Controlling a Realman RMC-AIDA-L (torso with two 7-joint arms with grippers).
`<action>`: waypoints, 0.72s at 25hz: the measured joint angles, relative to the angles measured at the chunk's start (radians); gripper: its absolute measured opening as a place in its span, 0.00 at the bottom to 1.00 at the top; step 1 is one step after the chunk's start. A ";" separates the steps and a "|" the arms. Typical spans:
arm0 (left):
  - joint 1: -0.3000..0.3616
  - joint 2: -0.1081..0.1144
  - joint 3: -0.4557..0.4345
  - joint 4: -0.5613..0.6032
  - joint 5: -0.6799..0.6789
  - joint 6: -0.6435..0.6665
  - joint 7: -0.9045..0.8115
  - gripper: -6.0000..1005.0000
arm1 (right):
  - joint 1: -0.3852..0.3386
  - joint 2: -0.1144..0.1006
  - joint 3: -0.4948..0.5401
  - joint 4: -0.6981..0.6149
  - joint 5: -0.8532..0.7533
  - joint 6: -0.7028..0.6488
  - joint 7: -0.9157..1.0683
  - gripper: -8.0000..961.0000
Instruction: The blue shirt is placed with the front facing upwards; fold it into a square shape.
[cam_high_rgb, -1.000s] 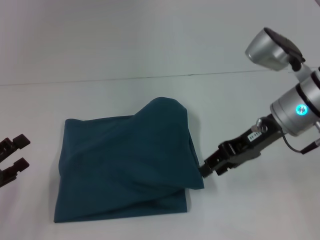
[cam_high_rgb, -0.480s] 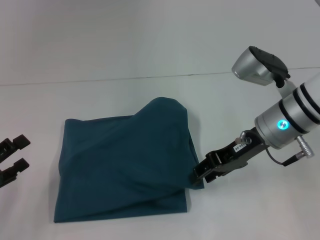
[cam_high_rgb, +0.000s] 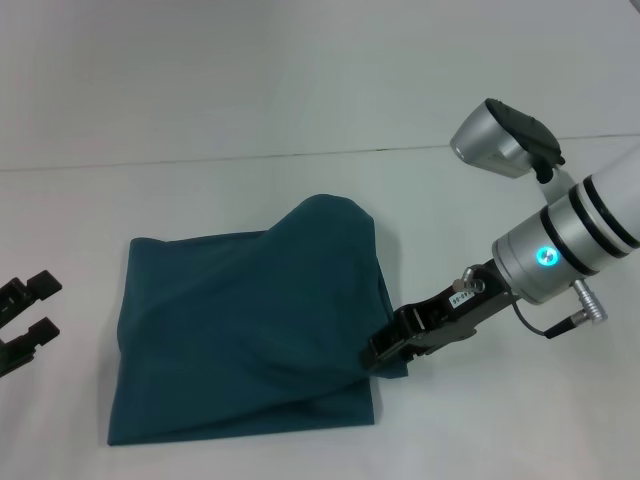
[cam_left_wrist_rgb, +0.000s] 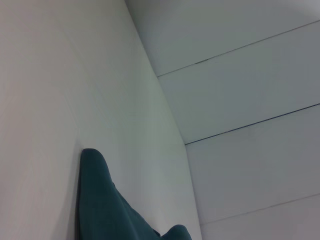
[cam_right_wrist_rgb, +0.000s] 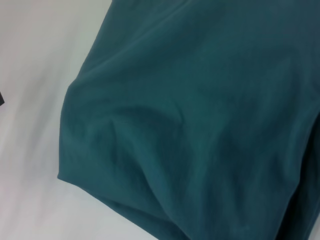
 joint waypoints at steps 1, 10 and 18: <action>0.000 0.000 0.000 0.000 0.000 0.000 0.000 0.93 | 0.001 0.001 -0.001 0.003 0.000 0.003 0.000 0.45; -0.002 0.000 0.000 0.000 0.001 -0.001 0.000 0.93 | -0.001 -0.002 0.002 -0.019 0.034 -0.002 0.000 0.41; -0.001 0.000 0.000 0.000 0.002 -0.001 0.000 0.93 | 0.005 -0.003 -0.005 -0.011 0.035 -0.007 0.000 0.17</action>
